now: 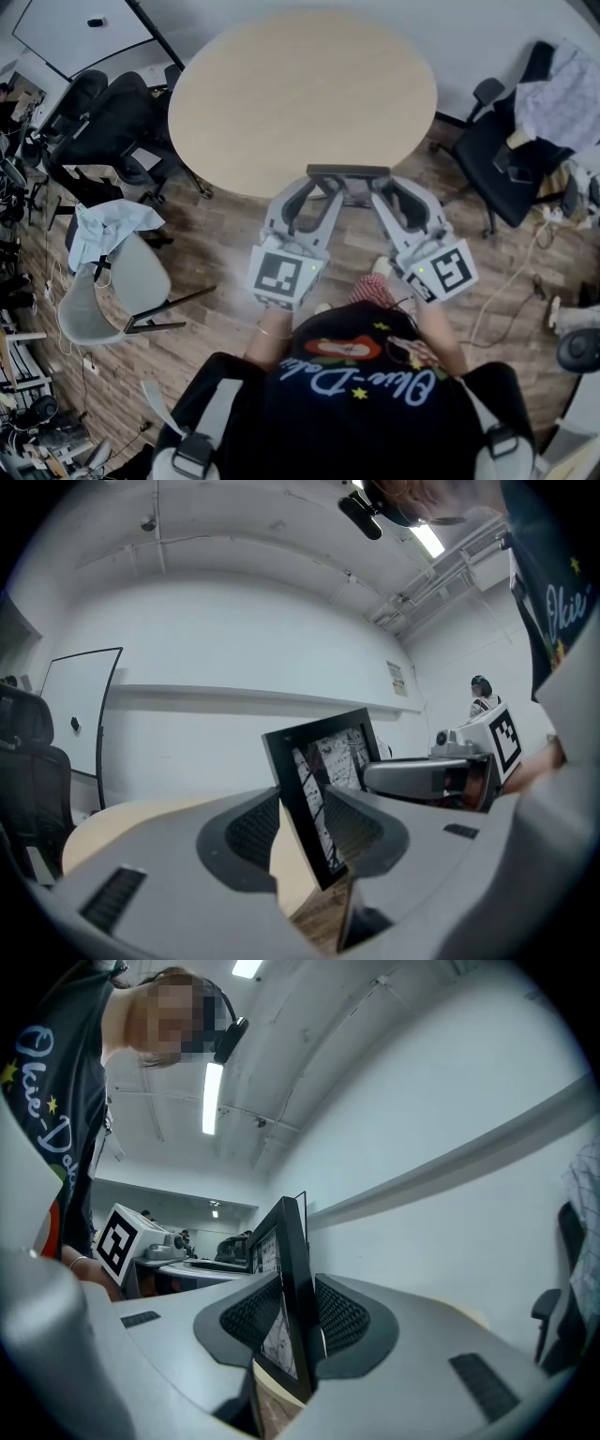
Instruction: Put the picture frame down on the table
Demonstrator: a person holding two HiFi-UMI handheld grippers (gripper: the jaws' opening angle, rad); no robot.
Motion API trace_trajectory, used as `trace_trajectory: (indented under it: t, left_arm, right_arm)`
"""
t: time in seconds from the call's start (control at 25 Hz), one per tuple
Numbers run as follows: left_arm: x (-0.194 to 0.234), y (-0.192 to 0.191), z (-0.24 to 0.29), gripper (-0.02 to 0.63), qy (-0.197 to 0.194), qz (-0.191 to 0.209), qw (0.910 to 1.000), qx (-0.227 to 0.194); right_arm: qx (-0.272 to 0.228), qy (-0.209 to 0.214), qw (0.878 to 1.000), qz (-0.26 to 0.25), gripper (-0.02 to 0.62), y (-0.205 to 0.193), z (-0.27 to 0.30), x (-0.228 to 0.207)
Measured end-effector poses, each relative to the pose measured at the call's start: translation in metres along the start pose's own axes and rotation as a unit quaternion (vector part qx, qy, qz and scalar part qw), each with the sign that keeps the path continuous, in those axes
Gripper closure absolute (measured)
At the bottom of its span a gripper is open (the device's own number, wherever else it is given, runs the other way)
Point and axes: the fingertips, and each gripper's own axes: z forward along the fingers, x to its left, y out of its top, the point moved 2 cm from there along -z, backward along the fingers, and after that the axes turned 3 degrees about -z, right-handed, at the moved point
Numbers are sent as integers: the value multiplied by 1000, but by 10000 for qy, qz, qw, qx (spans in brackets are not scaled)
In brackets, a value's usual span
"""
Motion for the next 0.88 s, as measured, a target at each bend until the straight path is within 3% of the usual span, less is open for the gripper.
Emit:
trace_trajectory:
  t: [0.88]
  left_arm:
    - [15,-2,103,468,502,218,9977,407]
  right_arm:
    - [-56,670,9977,-23,503,-19,33,-107]
